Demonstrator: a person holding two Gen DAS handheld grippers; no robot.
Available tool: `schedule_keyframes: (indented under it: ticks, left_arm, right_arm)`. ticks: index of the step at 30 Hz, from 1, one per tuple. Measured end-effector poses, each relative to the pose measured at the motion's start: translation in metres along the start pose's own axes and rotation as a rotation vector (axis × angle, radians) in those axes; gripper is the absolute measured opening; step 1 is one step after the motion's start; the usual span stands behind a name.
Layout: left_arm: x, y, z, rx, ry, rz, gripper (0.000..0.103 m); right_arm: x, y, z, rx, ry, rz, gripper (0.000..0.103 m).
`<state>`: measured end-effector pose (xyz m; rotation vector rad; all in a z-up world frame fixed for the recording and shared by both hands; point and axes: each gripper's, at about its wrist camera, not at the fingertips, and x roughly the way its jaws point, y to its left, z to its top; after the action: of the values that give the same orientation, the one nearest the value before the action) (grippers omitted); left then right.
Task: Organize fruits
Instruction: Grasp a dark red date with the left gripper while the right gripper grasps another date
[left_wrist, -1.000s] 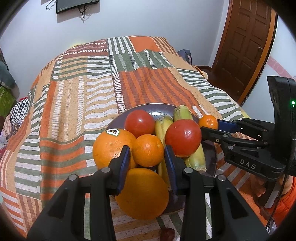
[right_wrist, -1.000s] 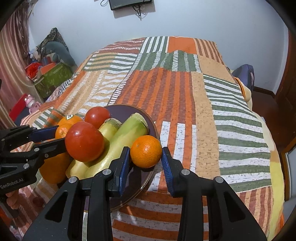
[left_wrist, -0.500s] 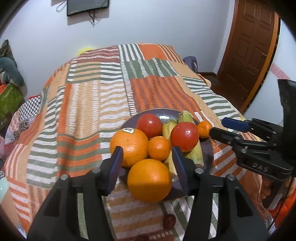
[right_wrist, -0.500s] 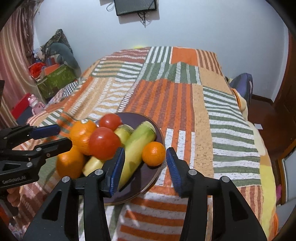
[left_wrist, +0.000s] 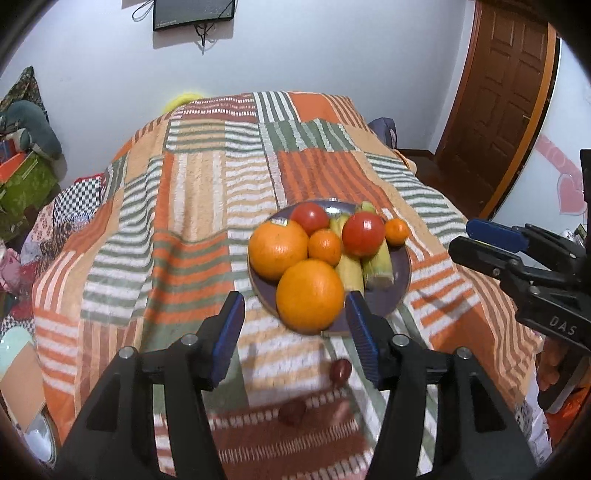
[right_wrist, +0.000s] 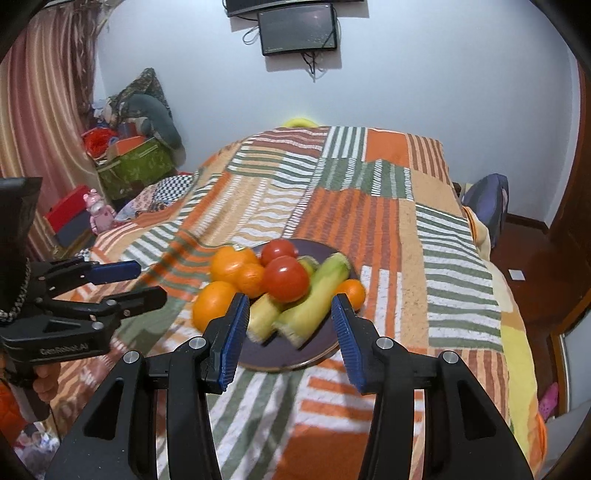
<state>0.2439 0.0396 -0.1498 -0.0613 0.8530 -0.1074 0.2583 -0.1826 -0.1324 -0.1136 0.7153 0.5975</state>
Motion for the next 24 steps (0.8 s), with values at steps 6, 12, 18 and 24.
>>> schedule_keyframes:
  ticks: [6, 12, 18, 24]
  left_arm:
    - [-0.009, 0.008, -0.027, -0.009, 0.035, 0.003, 0.057]
    - [-0.009, 0.017, -0.053, -0.007, 0.077, 0.008, 0.057]
    - [-0.005, 0.031, -0.074, -0.023, 0.105, 0.005, 0.064]
    - [0.002, 0.043, -0.086, -0.039, 0.130, -0.002, 0.070]
  right_arm:
    - [-0.003, 0.025, -0.015, -0.029, 0.028, 0.021, 0.043]
    - [0.011, 0.046, -0.032, -0.047, 0.087, 0.050, 0.047]
    - [0.034, 0.060, -0.045, -0.055, 0.152, 0.077, 0.048]
    - [0.058, 0.069, -0.054, -0.051, 0.211, 0.092, 0.047]
